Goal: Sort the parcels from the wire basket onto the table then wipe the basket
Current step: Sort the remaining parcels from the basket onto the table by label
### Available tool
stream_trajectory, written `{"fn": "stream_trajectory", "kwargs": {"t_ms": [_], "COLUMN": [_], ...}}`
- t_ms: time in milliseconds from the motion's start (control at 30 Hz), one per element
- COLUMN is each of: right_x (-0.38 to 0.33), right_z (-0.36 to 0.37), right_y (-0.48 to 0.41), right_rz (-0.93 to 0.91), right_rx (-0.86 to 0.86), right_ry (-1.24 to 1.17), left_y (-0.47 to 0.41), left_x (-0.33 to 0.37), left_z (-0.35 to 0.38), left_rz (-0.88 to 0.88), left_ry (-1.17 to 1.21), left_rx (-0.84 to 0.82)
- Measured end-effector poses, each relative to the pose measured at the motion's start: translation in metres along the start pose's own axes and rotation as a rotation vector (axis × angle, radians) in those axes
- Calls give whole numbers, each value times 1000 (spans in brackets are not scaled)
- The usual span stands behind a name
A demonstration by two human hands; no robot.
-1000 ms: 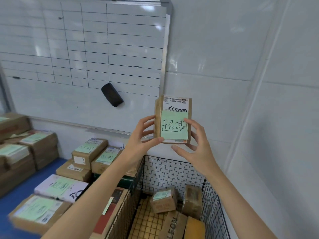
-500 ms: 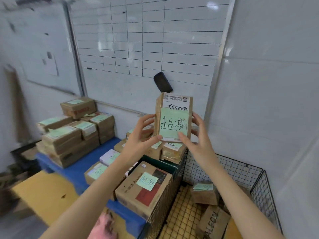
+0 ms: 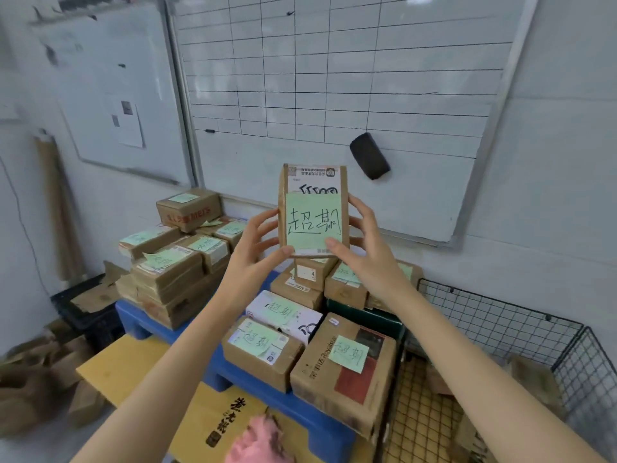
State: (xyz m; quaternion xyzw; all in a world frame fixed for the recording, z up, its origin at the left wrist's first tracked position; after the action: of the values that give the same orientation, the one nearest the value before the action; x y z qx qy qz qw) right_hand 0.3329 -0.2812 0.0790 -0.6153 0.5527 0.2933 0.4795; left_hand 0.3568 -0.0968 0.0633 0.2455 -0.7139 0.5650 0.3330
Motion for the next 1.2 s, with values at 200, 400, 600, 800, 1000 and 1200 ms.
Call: {"fn": "stream_trajectory", "kwargs": {"t_ms": [200, 400, 600, 800, 1000, 1200], "right_x": [-24, -5, 33, 69, 103, 136], "right_z": [97, 171, 206, 220, 226, 205], "right_y": [-34, -48, -50, -55, -49, -44], "right_rz": [34, 158, 263, 358, 438, 517], "right_rx": [33, 67, 84, 90, 86, 169], "right_ry": [12, -70, -112, -96, -103, -127], "left_y": [-9, -1, 13, 22, 30, 26], "left_x": [-29, -76, -128, -166, -201, -222], "left_z": [-95, -152, -166, -164, -151, -111], "left_rz": [1, -69, -163, -226, -289, -322], "left_ry": [49, 78, 145, 143, 109, 137], "left_rx": [2, -26, -85, -133, -201, -278]}}
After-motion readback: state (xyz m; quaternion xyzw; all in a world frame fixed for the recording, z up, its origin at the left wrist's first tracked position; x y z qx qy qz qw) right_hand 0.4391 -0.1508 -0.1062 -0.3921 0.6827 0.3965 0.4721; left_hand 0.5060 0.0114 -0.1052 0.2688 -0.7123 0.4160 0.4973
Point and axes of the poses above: each hand's wrist, its own y-axis away from the middle knuckle, its own z-axis out of the palm, x = y × z, the point moved 10 cm from there along -y, towards the middle knuckle, and after that the axes turned 12 degrees about z, right-handed, at the moved point
